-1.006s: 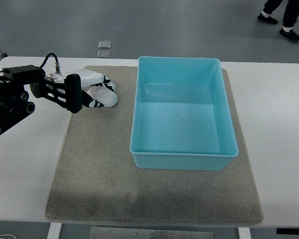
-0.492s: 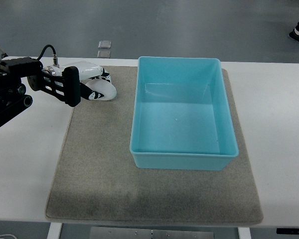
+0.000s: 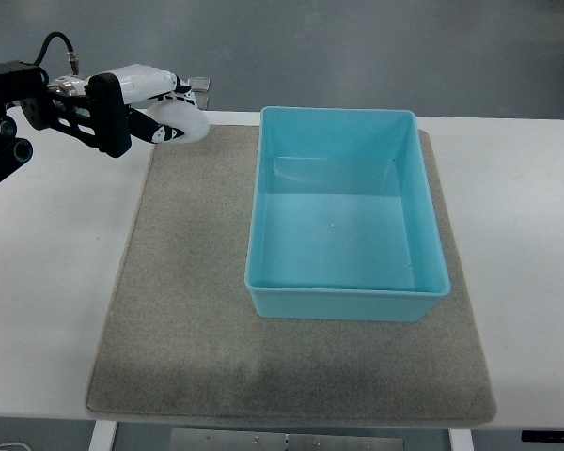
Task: Place white toy into blue box with left hand
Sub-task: 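Lift the white toy with the left hand off the mat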
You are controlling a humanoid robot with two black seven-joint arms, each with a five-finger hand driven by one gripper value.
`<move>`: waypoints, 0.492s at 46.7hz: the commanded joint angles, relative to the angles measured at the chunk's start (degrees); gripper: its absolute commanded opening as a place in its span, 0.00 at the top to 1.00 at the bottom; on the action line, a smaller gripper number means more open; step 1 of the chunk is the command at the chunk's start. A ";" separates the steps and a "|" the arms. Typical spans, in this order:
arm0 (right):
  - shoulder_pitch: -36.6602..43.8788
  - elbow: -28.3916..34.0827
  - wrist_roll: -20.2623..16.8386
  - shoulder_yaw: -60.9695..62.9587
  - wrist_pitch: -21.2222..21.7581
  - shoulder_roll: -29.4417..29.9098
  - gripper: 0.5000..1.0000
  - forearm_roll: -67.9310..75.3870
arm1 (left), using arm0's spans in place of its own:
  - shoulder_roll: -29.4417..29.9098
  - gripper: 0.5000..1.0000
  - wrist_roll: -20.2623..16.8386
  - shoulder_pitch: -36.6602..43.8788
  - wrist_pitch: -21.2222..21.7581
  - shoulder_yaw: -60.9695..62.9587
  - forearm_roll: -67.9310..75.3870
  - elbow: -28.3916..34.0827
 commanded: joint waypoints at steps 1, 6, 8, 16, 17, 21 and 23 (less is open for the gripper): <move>0.01 0.00 -0.04 0.04 0.00 0.00 0.13 0.00 | 1.20 1.00 0.01 -0.41 -0.18 -1.39 0.01 -2.05; 0.01 0.00 0.05 0.04 0.00 0.00 0.13 0.00 | 2.78 1.00 0.01 -0.41 -0.53 -2.54 0.01 -5.39; 0.01 0.00 -0.04 0.04 0.00 0.00 0.13 0.00 | 3.49 1.00 0.01 -0.41 -0.79 -2.72 0.01 -6.97; 0.01 0.00 -0.04 0.04 0.00 0.00 0.13 0.00 | 4.98 1.00 0.01 -0.49 -1.58 -3.33 0.01 -12.16; 0.01 0.00 -0.04 0.04 0.00 0.00 0.13 0.00 | 4.98 1.00 0.01 -0.49 -1.67 -3.42 0.01 -12.60; 0.01 0.00 -0.04 0.04 0.00 0.00 0.13 0.00 | 4.81 1.00 0.01 -0.58 -1.76 -3.42 0.01 -14.44; 0.01 0.00 -0.04 0.04 0.00 0.00 0.13 0.00 | 4.90 1.00 0.01 -0.76 -1.76 -3.42 0.01 -15.58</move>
